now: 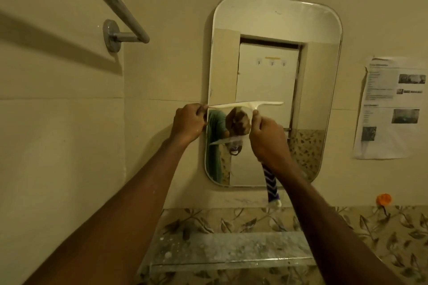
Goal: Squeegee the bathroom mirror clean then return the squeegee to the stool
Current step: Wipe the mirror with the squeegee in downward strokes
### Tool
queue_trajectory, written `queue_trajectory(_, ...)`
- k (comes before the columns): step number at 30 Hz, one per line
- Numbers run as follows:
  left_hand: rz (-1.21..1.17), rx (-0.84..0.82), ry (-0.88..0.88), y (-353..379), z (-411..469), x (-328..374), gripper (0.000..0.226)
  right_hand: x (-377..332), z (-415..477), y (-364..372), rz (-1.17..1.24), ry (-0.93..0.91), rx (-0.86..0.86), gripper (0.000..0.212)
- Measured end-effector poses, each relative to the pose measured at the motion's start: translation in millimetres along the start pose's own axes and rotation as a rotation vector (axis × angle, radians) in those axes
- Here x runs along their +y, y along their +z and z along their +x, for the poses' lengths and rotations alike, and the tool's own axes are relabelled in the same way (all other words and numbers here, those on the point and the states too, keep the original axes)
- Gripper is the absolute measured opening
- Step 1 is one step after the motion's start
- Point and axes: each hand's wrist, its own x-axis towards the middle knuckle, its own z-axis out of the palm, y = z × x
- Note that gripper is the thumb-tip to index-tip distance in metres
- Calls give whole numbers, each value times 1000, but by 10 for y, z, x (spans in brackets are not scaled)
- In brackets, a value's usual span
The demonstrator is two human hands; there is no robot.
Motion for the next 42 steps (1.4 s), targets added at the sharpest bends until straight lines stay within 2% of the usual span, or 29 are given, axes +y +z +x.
queue_trajectory(4,-27,-36,-31,-5,94,-4,32,204,-314,178,0,18,14,45)
queue_trajectory(11,7,20,22,76,73,-42,35,694,-1200,647,-82,162,-98,45)
queue_trajectory(14,49,71,67,99,32,-12,34,626,-1104,489,-52,145,-116,47)
queue_trajectory(17,108,121,95,120,-15,-3,33,473,-665,190,28,107,-33,48)
queue_trajectory(21,125,148,88,122,-41,-1,34,402,-204,-40,19,51,72,49)
queue_trajectory(31,9,112,27,188,-89,-77,34,884,-1162,395,-8,192,-59,46)
queue_trajectory(34,-34,99,9,175,-119,-111,33,792,-858,162,62,171,-65,48)
queue_trajectory(39,-46,120,13,148,-56,-30,33,509,97,-424,19,60,132,54)
queue_trajectory(42,-32,152,18,187,-49,-58,35,702,115,-410,10,64,124,57)
